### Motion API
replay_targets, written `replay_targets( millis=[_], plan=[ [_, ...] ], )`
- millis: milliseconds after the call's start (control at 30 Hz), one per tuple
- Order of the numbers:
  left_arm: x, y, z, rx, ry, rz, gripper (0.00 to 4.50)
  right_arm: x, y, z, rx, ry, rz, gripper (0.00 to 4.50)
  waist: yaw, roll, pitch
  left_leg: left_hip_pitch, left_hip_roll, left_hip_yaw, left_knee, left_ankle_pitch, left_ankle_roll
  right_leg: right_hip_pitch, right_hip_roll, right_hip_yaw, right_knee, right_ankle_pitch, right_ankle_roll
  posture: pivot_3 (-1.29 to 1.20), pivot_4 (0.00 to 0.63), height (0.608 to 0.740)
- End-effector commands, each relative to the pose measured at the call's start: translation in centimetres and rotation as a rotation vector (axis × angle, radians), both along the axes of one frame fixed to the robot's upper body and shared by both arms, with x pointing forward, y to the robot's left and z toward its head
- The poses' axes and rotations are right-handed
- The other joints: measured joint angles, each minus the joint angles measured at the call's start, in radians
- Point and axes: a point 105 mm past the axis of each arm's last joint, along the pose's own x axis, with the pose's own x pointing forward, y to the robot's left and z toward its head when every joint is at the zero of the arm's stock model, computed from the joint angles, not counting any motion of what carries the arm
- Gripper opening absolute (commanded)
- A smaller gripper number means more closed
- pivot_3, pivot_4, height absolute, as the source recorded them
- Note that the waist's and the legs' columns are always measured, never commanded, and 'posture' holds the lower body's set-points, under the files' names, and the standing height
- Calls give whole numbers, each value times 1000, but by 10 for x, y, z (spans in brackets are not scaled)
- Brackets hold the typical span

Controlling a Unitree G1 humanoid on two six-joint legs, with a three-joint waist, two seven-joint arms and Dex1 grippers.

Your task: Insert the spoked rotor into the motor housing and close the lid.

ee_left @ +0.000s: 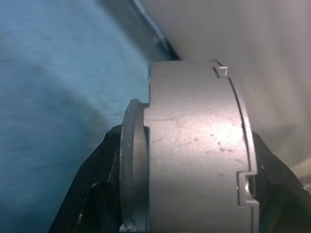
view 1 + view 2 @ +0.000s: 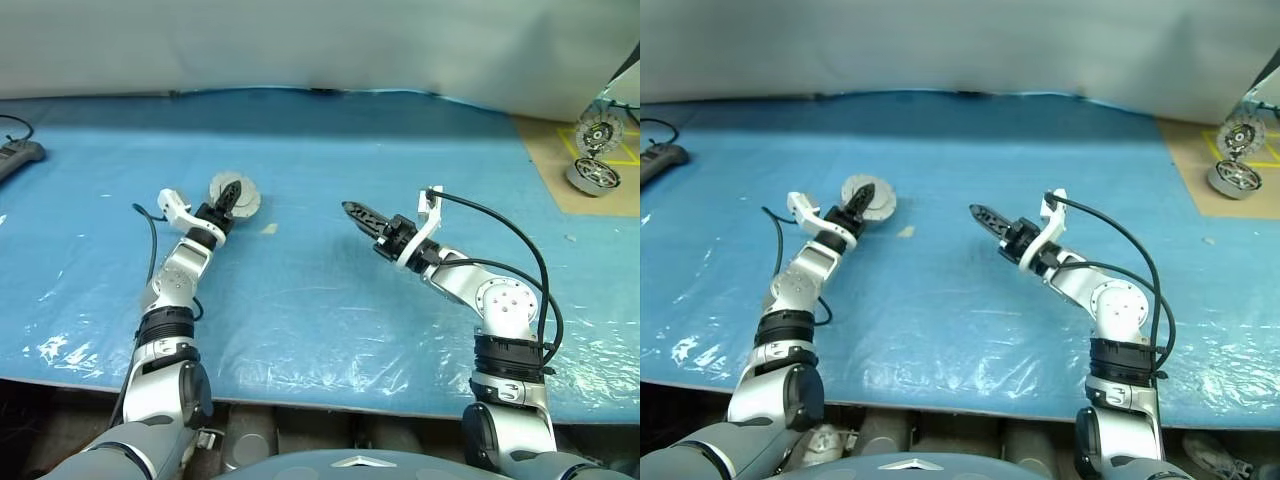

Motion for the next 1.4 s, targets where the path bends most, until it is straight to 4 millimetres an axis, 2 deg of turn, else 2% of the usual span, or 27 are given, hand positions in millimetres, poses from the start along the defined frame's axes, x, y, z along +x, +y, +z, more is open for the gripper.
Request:
replay_targets(
  millis=[33, 133, 233, 367, 600, 733, 800, 933, 1033, 1133, 1200, 1267, 1400],
  plan=[
    [4, 10, 17, 44, -65, 37, 2550, -5, 1, 4, -183, -124, -12, 3076, 9, -2, 1, 0, 0, 0, 0, 0, 0, 0, 0, -1, 0, 0, 0, 0, 150, 740],
    [3, 16, 6, 88, -25, 58, 2550, -8, -1, -7, -304, -153, -25, 3076, 9, -2, 1, 1, 0, -1, 1, 0, 0, 1, 0, -2, 1, 0, 0, 0, 150, 740],
    [1, 18, -5, 152, 12, 64, 2550, -11, -2, -13, -303, -145, -21, 3076, 7, -2, 1, 3, 0, -1, 1, 0, 0, 2, 0, -2, 2, 0, 0, 0, 150, 740],
    [1, 23, -8, 201, 38, 78, 3725, -13, 1, -16, -290, -133, -12, 3115, 3, -2, 1, 7, 0, 0, 1, 0, 0, 4, 0, 1, 3, 0, 0, 0, 150, 740],
    [-1, 80, 0, 323, 47, 286, 3725, -14, 7, -16, -247, -126, 6, 3115, -14, -2, 1, 9, 0, 1, 1, 0, 0, 6, 0, 4, 3, 0, 0, 0, 150, 740],
    [-6, 89, 12, 416, -20, 289, 3725, -16, 8, -13, -250, -144, 19, 3115, -20, -2, 1, 10, 0, 1, 1, 0, 0, 6, 0, 4, 3, 0, 0, 0, 150, 740],
    [-9, 83, 19, 478, -77, 235, 3725, -16, 8, -15, -281, -156, 27, 3115, -19, -2, 1, 9, 0, 1, 0, 0, 0, 7, 0, 4, 2, 0, 0, 0, 150, 740],
    [-13, 80, 31, 471, -129, 228, 3725, -17, 9, -18, -322, -169, 41, 3115, -12, -3, 1, 8, 1, 0, 0, 0, 0, 7, 0, 3, 2, 0, 0, 0, 150, 740],
    [-23, 59, 46, 487, -233, 123, 3725, -15, 5, -22, -366, -181, 17, 3115, -14, -3, 1, 8, 1, 0, 1, 0, 0, 7, 0, 4, 2, 0, 0, 0, 150, 740],
    [-43, 26, 52, 548, -338, -27, 3725, -7, -8, -17, -460, -242, -95, 3115, -17, -3, 1, 8, 0, 1, 0, 0, 0, 7, -1, 5, 1, 0, 0, 0, 150, 740],
    [-59, 4, 51, 597, -385, -93, 3725, -3, -23, -20, -673, -335, -207, 3115, -17, -3, 1, 8, 0, 2, -1, 0, 0, 6, 0, 5, 1, 0, 0, 0, 150, 740],
    [-67, -8, 43, 650, -376, -125, 3725, -4, -28, -19, -751, -402, -270, 3115, -17, -3, 1, 8, 1, 2, -2, 0, 0, 6, 0, 6, -1, 0, 0, 0, 150, 740],
    [-77, -22, 19, 739, -336, -112, 3725, -7, -57, -31, -903, -407, -463, 3115, -21, -3, 1, 10, 1, 3, -3, 0, 0, 6, 1, 7, -1, 0, 0, 0, 150, 740]
  ],
)
